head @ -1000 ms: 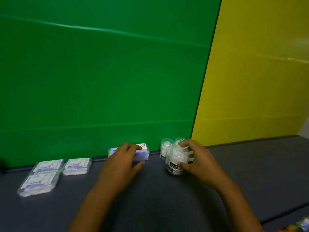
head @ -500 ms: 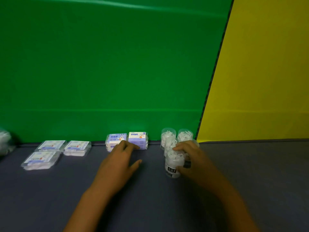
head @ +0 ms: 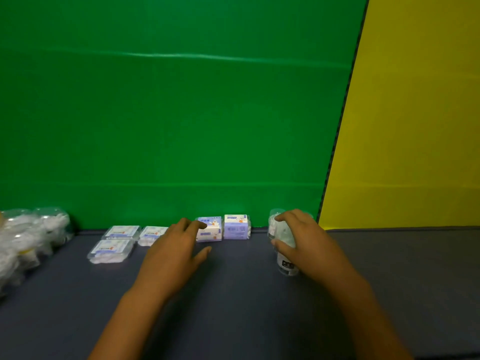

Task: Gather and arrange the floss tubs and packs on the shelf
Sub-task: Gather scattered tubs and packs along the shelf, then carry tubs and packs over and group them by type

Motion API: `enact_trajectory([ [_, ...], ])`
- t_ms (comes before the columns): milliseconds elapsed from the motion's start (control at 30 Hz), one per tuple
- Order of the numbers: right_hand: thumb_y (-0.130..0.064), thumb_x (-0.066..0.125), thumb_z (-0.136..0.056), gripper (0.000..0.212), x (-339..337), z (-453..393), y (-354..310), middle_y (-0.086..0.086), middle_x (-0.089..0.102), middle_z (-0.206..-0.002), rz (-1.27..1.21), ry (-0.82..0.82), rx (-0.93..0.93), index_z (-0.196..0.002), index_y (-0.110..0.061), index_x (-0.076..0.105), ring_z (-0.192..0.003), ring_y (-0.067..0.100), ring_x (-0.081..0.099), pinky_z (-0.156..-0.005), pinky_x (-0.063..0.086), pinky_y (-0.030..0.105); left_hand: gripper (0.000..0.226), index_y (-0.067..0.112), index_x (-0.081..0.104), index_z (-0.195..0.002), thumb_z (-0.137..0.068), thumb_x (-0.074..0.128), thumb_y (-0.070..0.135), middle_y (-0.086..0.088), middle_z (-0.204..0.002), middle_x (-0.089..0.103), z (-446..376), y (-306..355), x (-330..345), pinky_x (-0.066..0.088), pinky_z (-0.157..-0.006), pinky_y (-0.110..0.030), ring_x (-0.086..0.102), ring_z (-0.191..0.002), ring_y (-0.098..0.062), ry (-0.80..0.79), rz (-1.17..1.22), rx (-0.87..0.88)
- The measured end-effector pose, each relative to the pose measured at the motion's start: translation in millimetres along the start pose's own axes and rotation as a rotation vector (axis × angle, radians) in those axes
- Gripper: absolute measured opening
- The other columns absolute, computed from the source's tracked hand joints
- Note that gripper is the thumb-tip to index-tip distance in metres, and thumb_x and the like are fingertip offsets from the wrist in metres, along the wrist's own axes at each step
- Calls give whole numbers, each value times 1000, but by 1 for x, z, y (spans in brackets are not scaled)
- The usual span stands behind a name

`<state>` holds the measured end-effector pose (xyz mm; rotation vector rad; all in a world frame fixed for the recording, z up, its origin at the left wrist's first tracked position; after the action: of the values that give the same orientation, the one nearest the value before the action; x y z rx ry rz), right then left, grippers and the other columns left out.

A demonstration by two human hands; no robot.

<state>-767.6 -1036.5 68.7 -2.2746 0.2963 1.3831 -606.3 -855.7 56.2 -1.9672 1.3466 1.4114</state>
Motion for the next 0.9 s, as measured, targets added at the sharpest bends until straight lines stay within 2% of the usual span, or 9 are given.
enact_trajectory([
  [200, -54, 49, -94, 49, 11, 8, -92, -4, 48, -130, 139, 25, -74, -133, -25, 42, -120, 17, 45, -89, 45, 32, 52, 29, 42, -134, -90, 50, 53, 5, -129, 50, 47, -56, -56, 46, -88, -33, 50, -117, -18, 62, -91, -62],
  [433, -62, 44, -92, 64, 58, 31, -219, -2, 41, -142, 99, -71, -178, -142, -24, 34, -130, 20, 40, -96, 44, 37, 55, 25, 44, -133, -87, 52, 55, -1, -127, 51, 135, -149, -116, 46, -88, -38, 53, -114, -24, 73, -188, -199],
  [633, -61, 45, -92, 60, 66, 43, -327, -4, 44, -138, 35, -29, -303, -140, -26, 36, -127, 18, 42, -96, 45, 36, 52, 29, 41, -132, -88, 51, 55, 4, -128, 47, 211, -210, -169, 48, -82, -33, 50, -113, -19, 95, -200, -285],
  [800, -62, 44, -92, 62, 94, 51, -432, -4, 41, -142, -42, -68, -444, -142, -26, 34, -131, 17, 39, -98, 42, 34, 54, 29, 40, -135, -89, 51, 54, 6, -129, 46, 285, -274, -223, 48, -85, -30, 48, -116, -16, 125, -265, -404],
  [900, -61, 47, -92, 59, 110, 57, -494, -7, 43, -138, -114, -89, -532, -139, -29, 35, -127, 16, 41, -92, 44, 33, 56, 28, 40, -135, -88, 49, 57, 5, -129, 45, 326, -310, -253, 49, -86, -31, 48, -116, -17, 137, -324, -497],
])
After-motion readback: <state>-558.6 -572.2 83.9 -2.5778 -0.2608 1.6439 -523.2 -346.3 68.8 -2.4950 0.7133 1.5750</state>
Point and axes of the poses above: each hand's wrist, its own z-axis away from the middle knuckle, its own x-axis out of the palm, y = z × x, the point moved 8 cm from there along -z, towards the middle knuckle
